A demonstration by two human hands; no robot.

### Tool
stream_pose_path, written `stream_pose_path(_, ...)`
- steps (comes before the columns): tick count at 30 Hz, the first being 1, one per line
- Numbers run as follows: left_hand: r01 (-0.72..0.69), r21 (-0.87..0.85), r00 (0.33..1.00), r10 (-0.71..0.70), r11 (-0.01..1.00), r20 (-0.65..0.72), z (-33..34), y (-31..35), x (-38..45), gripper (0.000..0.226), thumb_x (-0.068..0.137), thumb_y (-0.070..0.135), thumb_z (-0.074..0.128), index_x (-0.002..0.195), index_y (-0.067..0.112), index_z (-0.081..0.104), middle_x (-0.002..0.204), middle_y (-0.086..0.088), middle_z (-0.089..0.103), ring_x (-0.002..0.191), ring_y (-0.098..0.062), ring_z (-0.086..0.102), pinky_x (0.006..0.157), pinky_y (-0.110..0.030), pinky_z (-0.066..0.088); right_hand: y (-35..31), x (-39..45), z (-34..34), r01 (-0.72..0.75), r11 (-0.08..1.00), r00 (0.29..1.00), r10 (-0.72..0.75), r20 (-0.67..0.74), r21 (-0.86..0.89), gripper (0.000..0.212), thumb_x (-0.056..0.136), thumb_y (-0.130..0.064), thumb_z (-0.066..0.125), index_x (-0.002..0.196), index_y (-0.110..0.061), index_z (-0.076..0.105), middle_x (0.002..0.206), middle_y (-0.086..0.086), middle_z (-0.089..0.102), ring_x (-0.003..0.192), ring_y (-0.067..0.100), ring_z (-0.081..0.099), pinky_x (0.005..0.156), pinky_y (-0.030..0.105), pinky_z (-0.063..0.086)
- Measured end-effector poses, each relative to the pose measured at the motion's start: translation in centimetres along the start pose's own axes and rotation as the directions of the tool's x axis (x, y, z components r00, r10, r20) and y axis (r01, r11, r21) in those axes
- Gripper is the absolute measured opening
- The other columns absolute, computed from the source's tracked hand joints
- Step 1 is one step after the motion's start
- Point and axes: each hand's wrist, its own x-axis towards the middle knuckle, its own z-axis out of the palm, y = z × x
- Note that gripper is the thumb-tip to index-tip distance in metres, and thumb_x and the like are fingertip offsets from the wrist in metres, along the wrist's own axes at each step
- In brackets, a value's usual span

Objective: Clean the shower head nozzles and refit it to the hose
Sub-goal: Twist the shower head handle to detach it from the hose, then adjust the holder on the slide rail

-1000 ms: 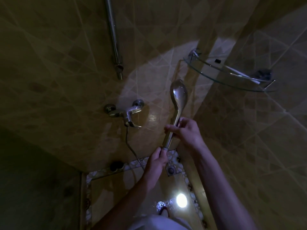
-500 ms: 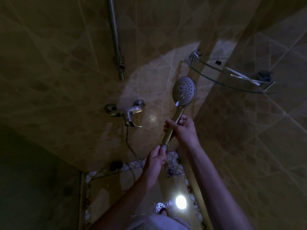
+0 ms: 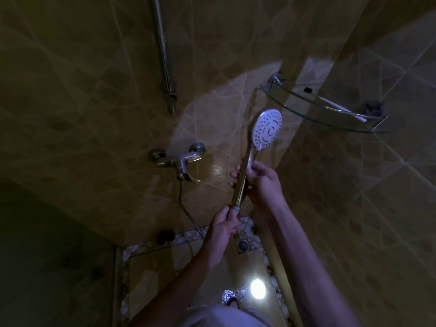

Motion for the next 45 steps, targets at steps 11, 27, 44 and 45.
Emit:
stream_pose_path(11,-0.091,0.014,0.990,0.092,0.996,-0.107,-1.0,1.6,-0.1,0.021,0.098,0.025,0.041,0.083,0.013,0.051,0.059,0.003,0.037,0.052,-0.009,0.030,0.050,-0.022,0.026,-2.0,-0.7,-1.9,0.056,0.989,0.998,-0.060,0.026,0.140,0.018,0.096,0.000,0.040,0.096,-0.003,0.057,0.080,0.009,0.055,0.068,0.017,0.052,0.069,0.034,0.049)
stream_pose_path(27,-0.405,0.334,0.880,0.462,0.851,-0.111,-1.6,16.9,4.8,0.010,0.089,0.020,0.059,0.093,0.018,0.068,0.078,0.003,0.066,0.076,-0.011,0.062,0.070,-0.025,0.048,-4.2,-1.1,0.0,0.208,0.975,0.970,-0.194,0.149,-0.081,0.018,0.095,0.000,0.050,0.112,-0.005,0.055,0.085,0.008,0.057,0.066,0.023,0.059,0.059,0.030,0.051)
stream_pose_path(44,-0.604,0.658,0.661,0.744,0.450,0.097,-1.4,37.6,9.0,0.016,0.069,0.032,0.073,0.080,0.024,0.064,0.080,-0.005,0.066,0.078,-0.019,0.061,0.073,-0.034,0.049,-12.1,0.1,3.2,0.274,0.961,0.956,-0.269,0.114,-0.027,0.019,0.092,-0.008,0.056,0.110,-0.009,0.062,0.086,0.020,0.065,0.067,0.028,0.057,0.062,0.037,0.044)
stream_pose_path(45,-0.617,0.657,0.648,0.753,0.433,0.113,-1.2,38.8,9.0,0.015,0.072,0.024,0.074,0.084,0.019,0.065,0.079,-0.005,0.064,0.077,-0.018,0.060,0.073,-0.034,0.048,-12.5,0.1,3.5,0.281,0.959,0.954,-0.277,0.110,-0.021,0.020,0.092,-0.007,0.055,0.111,-0.006,0.061,0.084,0.021,0.063,0.065,0.028,0.056,0.060,0.036,0.043)
